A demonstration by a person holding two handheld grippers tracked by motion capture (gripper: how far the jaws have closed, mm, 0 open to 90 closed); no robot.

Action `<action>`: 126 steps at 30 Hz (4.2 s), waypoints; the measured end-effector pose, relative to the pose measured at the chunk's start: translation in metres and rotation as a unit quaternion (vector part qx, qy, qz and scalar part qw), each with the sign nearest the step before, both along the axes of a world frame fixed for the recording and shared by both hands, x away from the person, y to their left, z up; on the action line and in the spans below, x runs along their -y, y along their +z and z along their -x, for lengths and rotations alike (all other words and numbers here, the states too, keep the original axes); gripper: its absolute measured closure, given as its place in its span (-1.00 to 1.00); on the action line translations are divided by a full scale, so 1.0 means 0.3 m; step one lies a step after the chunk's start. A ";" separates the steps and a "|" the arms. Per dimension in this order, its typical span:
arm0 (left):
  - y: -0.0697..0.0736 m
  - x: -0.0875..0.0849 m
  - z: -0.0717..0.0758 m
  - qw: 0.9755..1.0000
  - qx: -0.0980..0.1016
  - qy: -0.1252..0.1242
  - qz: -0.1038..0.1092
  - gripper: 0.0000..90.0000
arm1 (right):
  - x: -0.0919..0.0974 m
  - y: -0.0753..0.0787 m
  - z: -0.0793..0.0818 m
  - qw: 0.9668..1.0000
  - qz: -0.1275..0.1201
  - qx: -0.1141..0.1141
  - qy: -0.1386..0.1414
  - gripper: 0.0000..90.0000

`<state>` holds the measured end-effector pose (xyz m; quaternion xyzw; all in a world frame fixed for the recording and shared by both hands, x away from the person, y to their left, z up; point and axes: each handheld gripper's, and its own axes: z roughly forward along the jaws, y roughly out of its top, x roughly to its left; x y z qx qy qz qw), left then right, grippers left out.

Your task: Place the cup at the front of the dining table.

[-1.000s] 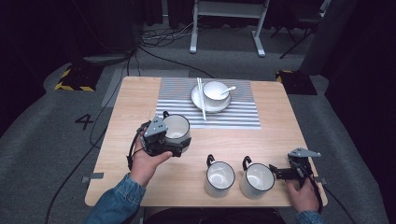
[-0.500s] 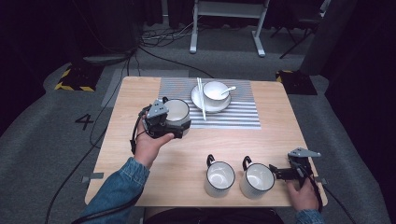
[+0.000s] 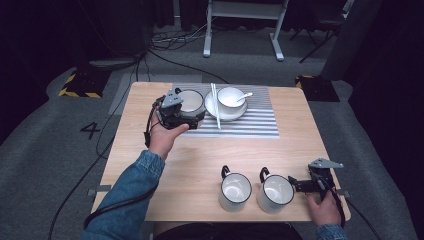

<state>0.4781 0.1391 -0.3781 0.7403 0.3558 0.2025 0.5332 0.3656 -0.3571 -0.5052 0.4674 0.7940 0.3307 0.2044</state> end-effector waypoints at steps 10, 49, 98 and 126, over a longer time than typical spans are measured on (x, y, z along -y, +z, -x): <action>-0.030 0.000 -0.138 1.000 0.013 0.014 -0.019 -0.94 | 0.000 0.000 0.000 1.000 0.000 -0.001 0.000 -0.99; -0.301 0.025 -0.361 0.990 -0.090 0.101 -0.026 -0.94 | 0.000 0.000 0.000 1.000 0.002 0.001 0.000 -0.99; -0.148 -0.056 -0.188 0.995 -0.066 0.062 -0.051 -0.65 | 0.000 0.000 0.000 1.000 0.002 0.001 0.000 -0.98; 0.043 -0.010 0.193 0.996 -0.039 0.014 -0.084 -0.65 | -0.003 0.000 -0.001 1.000 0.000 0.000 -0.002 -0.99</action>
